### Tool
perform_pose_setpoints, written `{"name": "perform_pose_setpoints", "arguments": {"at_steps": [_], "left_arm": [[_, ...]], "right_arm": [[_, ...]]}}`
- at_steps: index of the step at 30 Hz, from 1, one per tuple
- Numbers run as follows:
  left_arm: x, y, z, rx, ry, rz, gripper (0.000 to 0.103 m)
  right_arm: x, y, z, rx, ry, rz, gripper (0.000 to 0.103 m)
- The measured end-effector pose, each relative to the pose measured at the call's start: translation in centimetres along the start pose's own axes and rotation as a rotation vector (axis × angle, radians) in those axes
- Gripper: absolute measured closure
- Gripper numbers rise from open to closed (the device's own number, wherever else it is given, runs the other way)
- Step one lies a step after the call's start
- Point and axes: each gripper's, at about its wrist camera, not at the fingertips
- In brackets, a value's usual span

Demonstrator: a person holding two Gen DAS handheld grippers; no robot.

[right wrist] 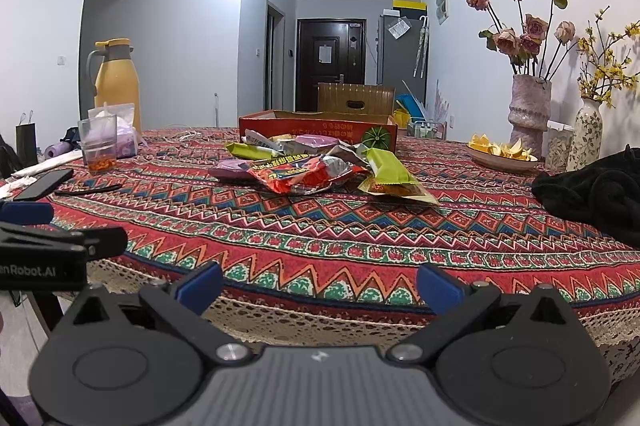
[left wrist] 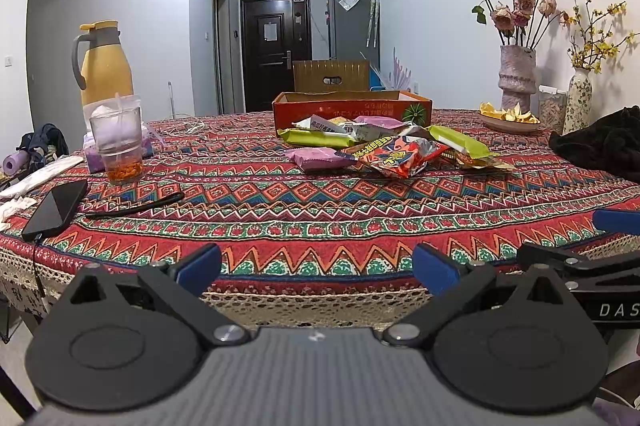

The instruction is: Organize snacks

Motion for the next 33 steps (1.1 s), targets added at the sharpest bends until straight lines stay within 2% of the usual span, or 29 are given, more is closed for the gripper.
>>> {"name": "perform_pose_setpoints", "arguments": {"at_steps": [33], "left_arm": [[0.0, 0.1, 1.4, 0.030, -0.011, -0.006, 0.000]], "right_arm": [[-0.4, 0.3, 0.4, -0.003, -0.002, -0.009, 0.000]]}}
Point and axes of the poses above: each gripper's, at about its wrist camera, not at the fingertips, and z roughly the way its jaws point, x to its left, y to its top, and after that the axes turned 7 degrees about x, right-handed
